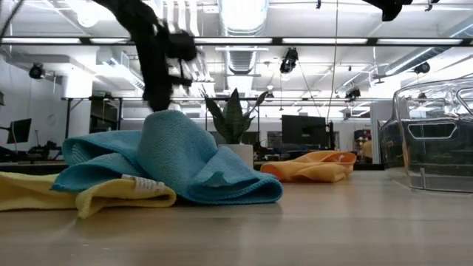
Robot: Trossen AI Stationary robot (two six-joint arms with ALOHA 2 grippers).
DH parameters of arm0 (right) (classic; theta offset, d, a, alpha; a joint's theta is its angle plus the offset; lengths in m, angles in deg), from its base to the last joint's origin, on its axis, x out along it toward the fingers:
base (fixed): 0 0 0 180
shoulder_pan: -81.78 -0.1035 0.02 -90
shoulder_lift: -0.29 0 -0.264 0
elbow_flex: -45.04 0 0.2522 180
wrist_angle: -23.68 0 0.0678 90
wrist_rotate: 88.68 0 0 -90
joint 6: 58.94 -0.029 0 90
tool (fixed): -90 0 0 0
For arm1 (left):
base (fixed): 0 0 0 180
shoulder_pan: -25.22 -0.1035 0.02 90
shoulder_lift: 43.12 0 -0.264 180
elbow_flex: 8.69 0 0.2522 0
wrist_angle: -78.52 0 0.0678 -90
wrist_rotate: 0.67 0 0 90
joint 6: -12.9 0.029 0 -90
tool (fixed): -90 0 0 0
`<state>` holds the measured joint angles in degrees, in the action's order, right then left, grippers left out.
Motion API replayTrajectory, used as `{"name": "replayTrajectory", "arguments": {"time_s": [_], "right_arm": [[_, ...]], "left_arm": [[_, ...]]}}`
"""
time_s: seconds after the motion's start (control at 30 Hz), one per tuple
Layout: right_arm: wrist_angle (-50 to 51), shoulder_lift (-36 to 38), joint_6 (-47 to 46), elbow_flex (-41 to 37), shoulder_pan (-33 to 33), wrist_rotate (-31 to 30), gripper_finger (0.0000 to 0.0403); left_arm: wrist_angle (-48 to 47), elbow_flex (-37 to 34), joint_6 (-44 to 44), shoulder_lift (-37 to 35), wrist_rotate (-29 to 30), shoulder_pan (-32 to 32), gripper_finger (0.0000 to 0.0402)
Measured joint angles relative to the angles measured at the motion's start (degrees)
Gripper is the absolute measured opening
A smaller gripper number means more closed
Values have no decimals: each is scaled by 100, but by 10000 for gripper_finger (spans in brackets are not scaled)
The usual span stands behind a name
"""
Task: Roll microfiber towels into tight, uniform cylinder then place into a basket
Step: Move the blue microfiber cloth from center to top left
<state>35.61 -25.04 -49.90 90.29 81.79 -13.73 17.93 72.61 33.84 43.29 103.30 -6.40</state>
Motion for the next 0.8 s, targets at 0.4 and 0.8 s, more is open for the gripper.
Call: {"name": "replayTrajectory", "arguments": {"time_s": [0.4, 0.8], "right_arm": [[10, 0, -2, 0, 1, 0, 128], [15, -41, -24, 0, 2, 0, 128]], "left_arm": [[2101, -1157, -1607, -1022, -1905, 2965, 0], [3682, -1722, -2359, 808, -2188, 4355, 0]]}}
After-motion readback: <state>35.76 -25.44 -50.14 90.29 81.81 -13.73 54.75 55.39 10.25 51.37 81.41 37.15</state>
